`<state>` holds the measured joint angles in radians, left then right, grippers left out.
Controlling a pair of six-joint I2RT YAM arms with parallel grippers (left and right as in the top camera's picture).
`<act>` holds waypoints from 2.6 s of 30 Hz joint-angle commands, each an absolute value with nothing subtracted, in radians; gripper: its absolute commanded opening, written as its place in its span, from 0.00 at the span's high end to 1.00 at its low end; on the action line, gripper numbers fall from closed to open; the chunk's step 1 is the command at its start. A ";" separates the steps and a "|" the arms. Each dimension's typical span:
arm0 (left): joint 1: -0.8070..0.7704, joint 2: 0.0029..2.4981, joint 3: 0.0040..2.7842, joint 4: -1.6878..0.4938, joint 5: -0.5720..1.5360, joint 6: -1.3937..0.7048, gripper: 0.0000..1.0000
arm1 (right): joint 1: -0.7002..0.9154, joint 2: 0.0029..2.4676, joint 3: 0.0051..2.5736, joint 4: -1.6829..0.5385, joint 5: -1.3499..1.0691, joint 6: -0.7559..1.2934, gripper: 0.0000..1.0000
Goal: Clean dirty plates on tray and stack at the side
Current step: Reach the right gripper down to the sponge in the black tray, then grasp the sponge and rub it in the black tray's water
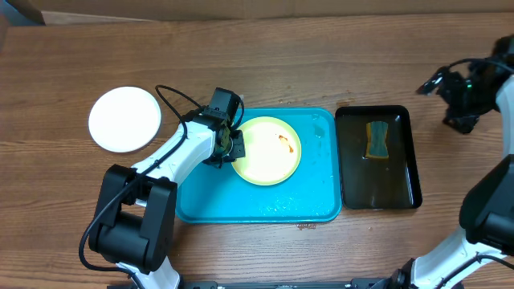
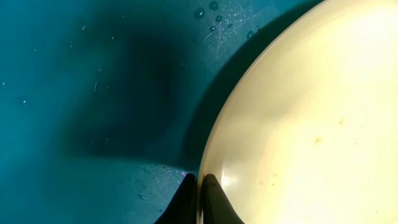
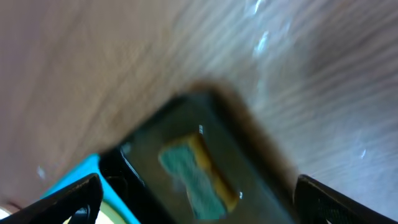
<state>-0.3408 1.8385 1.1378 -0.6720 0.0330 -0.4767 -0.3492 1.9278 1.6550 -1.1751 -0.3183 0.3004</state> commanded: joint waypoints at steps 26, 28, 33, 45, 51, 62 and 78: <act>-0.347 1.811 1.134 -0.672 0.023 -0.479 0.95 | 0.046 1.898 1.219 -0.963 0.099 0.393 0.32; -0.347 1.811 1.134 -0.672 0.023 -0.479 0.96 | 0.046 1.898 1.202 -0.947 0.078 0.393 0.57; -0.347 1.811 1.134 -0.672 0.023 -0.479 0.96 | 0.046 1.898 1.223 -0.976 -0.009 0.289 0.96; -0.347 1.811 1.134 -0.676 0.019 -0.475 0.95 | 0.044 1.898 1.388 -1.026 0.002 0.254 0.11; -0.347 1.811 1.134 -0.676 0.019 -0.476 0.95 | 0.044 1.898 1.335 -0.940 0.006 0.254 0.12; -0.347 1.811 1.134 -0.674 0.019 -0.476 0.95 | 0.044 1.909 1.265 -0.789 0.005 0.254 0.96; -0.347 1.811 1.134 -0.674 0.019 -0.476 0.96 | 0.044 1.907 1.265 -0.884 0.006 0.258 0.57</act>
<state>-0.3408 1.8381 1.1374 -0.6724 0.0326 -0.4763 0.0410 1.9217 1.2655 -0.8734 0.0040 0.2588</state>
